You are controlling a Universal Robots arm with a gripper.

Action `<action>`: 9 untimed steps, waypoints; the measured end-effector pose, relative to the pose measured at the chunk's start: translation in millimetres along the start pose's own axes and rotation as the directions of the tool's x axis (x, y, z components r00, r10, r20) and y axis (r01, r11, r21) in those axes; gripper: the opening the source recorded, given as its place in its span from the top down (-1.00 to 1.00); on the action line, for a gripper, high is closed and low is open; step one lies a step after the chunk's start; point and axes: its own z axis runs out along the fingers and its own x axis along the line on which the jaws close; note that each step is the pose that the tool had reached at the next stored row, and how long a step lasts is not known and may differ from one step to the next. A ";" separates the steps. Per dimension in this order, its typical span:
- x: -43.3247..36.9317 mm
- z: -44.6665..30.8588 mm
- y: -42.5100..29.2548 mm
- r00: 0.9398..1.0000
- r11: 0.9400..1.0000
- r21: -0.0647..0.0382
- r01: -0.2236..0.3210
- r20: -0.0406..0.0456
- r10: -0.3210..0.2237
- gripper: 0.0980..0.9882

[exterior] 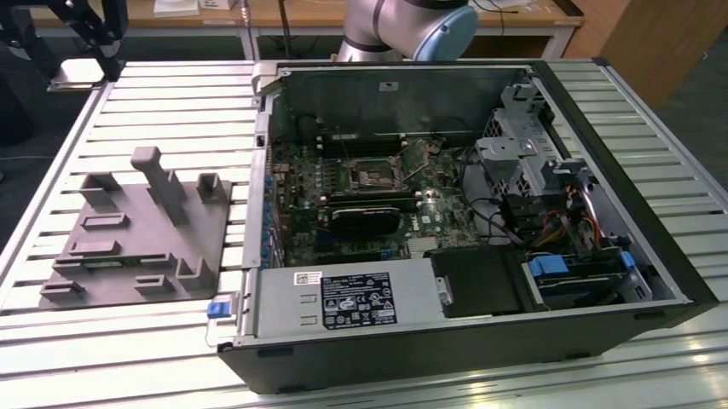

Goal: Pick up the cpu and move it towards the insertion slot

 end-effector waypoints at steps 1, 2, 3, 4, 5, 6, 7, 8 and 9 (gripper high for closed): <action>-2.2 0.0 0.1 1.000 1.000 0.000 0.000 0.000 0.000 0.00; -4.4 0.0 0.1 1.000 1.000 0.000 0.000 0.000 0.000 0.00; -6.6 0.0 0.2 1.000 1.000 0.000 0.000 0.000 0.000 0.00; -8.8 0.0 0.2 1.000 1.000 0.000 0.000 0.000 0.000 0.00; -11.0 -0.1 0.2 1.000 1.000 0.000 0.000 0.000 0.000 0.00; -13.1 -0.1 0.3 1.000 1.000 0.000 0.000 0.000 0.000 0.00; -15.4 0.0 0.3 1.000 1.000 0.000 0.000 0.000 0.000 0.00; -17.2 0.0 0.4 1.000 1.000 0.000 0.000 0.000 0.000 0.00; -18.8 0.0 0.4 1.000 1.000 0.000 0.000 0.000 0.000 0.00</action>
